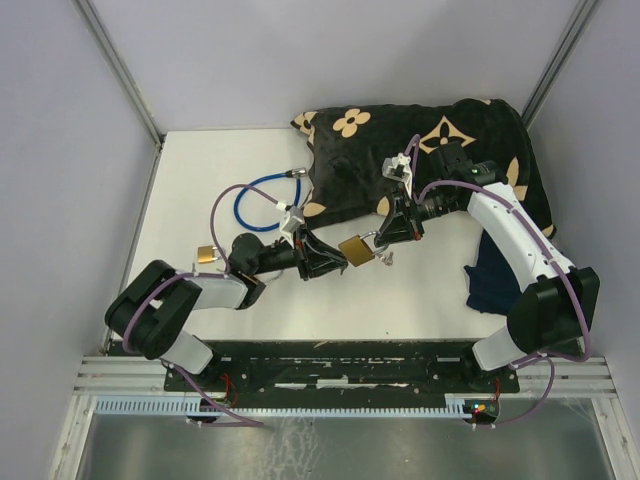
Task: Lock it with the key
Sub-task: Place the key at the center of the board, then place the lock at the center of the board.
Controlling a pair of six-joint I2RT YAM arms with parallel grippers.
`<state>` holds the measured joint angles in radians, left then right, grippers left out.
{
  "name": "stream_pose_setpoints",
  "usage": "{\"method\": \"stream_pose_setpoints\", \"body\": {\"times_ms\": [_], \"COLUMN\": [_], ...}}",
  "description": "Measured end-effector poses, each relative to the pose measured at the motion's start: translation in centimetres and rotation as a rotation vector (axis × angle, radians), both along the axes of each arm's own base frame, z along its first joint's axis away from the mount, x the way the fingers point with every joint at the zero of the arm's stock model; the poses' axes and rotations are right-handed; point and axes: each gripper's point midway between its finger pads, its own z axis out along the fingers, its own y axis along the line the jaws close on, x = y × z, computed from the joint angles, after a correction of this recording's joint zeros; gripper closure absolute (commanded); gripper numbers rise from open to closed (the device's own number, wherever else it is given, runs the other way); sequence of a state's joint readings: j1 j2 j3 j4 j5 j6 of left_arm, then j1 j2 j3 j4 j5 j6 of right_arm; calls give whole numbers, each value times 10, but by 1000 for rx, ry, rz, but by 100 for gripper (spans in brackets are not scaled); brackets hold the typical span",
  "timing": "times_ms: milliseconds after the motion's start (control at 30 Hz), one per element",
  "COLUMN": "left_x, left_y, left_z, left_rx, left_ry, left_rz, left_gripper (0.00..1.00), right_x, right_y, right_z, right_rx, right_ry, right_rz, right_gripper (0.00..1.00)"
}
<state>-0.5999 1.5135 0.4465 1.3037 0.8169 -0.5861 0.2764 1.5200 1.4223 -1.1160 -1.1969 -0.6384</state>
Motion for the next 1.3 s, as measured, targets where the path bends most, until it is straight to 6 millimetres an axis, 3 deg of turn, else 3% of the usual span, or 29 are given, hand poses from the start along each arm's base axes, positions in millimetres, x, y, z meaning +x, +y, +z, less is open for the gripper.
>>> {"method": "stream_pose_setpoints", "body": {"times_ms": [233,500,633,667,833,900,1033,1167,1300], "left_x": [3,16,15,14,8,5,-5,-10,3], "left_y": [3,28,31,31,33,33,27,18,20], "left_z": [-3,-22,-25,-26,-24,-20,-11,-8,-20], "left_rx": [9,67,82,84,74,60,35,49,101], "left_ry": [11,96,120,122,118,109,91,67,83], "left_rz": [6,91,95,95,83,83,99,144,226], "left_gripper": [97,97,97,93,40,28,22,29,33], "right_x": [0,5,7,7,7,7,7,8,8], "right_y": [-1,-7,-8,-8,-8,-8,-8,-8,-8], "right_z": [-2,-11,-13,-13,-13,-13,-12,-12,-12], "right_rx": [-7,-63,-74,-74,-74,-74,-74,-73,-73], "right_ry": [-10,-40,-48,-48,-47,-47,-47,-45,-45], "right_rz": [4,-14,-17,-17,-17,-18,-20,-22,-22], "right_gripper": [98,98,98,98,98,98,98,98,98]}}
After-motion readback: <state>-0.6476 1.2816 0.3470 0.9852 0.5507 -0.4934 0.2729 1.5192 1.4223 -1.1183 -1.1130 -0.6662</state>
